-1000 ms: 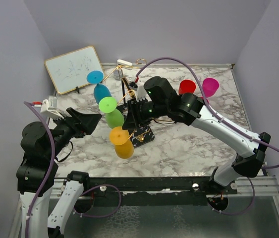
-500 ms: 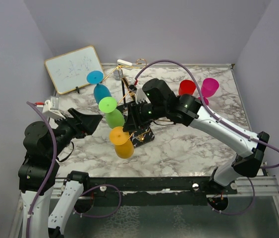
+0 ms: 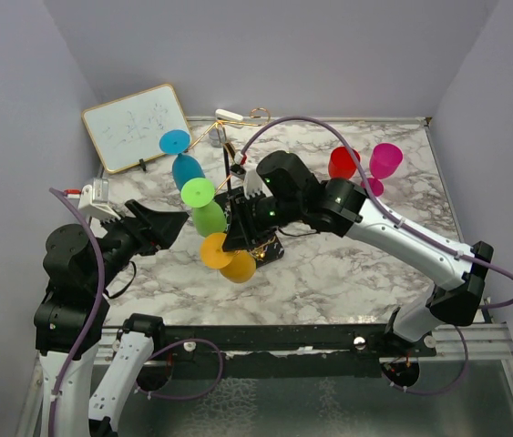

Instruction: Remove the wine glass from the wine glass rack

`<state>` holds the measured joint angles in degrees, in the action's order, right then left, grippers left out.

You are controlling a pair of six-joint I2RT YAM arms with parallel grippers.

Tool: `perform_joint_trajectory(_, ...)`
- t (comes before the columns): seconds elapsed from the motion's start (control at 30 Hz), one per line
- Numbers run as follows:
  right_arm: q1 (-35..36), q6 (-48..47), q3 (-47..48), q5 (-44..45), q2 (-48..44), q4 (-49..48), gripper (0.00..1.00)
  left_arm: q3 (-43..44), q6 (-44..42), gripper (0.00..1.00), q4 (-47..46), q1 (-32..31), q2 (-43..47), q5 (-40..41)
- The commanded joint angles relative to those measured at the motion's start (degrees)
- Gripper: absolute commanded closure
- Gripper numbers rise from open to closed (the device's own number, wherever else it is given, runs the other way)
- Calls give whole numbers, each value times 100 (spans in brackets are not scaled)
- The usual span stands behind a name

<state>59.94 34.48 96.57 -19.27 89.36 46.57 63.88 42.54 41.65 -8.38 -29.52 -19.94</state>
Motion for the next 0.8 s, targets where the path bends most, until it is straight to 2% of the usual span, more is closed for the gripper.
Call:
perform_joint_trajectory(0.0, 102, 50, -25, -180, -23, -238, 69, -25, -1, 32, -96, -32, 80, -45)
perform_joint_trajectory(0.2, 136, 85, -61, -227, 27, -356, 70, -49, 13, 32, -89, -32, 98, -45)
perform_joint_trajectory(0.37, 153, 150, -108, -242, 128, -493, 74, -13, -5, 32, -49, -32, 116, -34)
perform_joint_trajectory(0.77, 158, 372, -324, 120, -74, -723, 98, 41, -36, 32, 10, -32, 135, -27)
